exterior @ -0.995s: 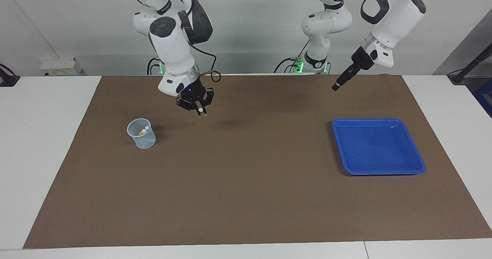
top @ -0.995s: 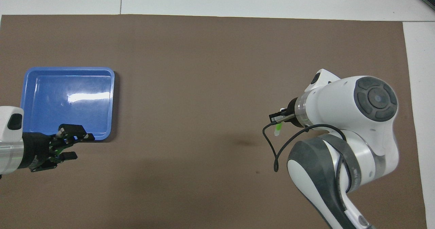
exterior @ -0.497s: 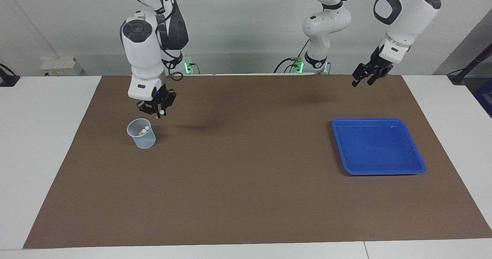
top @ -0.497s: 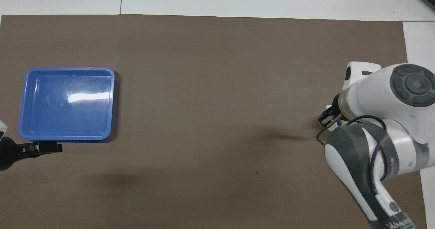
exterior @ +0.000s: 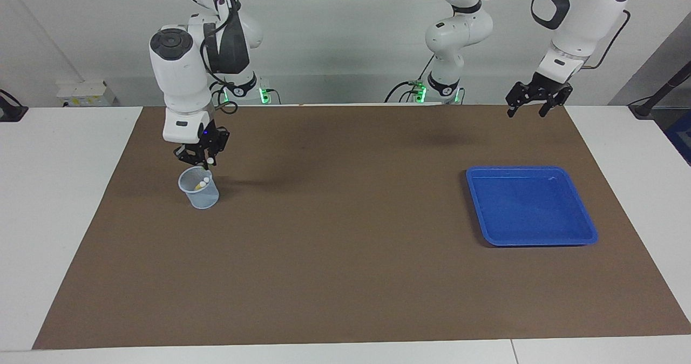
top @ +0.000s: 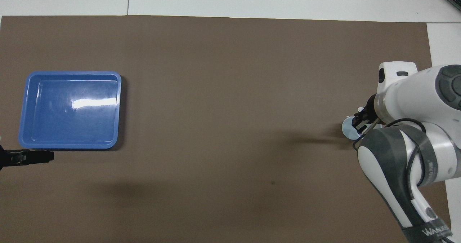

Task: Transfer and insert pens with both arms
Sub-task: 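Carry the green pen to the clear cup while the left gripper retracts, then lower the green pen into the clear cup with the right gripper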

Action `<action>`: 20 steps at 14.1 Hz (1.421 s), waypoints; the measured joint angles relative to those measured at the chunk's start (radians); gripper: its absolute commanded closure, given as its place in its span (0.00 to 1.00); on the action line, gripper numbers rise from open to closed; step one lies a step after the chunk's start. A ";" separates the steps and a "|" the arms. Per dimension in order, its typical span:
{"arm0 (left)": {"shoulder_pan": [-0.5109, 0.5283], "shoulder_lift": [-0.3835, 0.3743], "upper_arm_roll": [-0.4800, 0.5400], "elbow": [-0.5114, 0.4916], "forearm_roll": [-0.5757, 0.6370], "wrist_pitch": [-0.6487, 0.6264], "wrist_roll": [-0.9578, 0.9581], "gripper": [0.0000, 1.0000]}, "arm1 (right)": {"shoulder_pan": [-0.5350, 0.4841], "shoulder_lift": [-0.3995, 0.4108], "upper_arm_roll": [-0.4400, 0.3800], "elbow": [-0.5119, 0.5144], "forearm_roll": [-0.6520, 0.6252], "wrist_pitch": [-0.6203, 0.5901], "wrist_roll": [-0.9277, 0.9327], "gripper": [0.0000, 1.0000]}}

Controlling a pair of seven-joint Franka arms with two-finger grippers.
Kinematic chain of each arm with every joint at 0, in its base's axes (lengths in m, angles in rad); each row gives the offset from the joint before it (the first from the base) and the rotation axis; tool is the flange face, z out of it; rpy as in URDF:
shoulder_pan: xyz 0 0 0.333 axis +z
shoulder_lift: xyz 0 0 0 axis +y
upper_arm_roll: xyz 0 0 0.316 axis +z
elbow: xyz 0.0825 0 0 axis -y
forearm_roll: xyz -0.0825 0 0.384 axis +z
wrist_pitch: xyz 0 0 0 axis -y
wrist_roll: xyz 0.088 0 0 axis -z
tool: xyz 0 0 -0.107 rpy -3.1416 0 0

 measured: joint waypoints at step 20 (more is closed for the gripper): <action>-0.263 0.228 0.096 0.291 0.060 0.000 -0.193 0.00 | -0.078 -0.024 0.006 -0.068 0.000 0.040 -0.027 0.00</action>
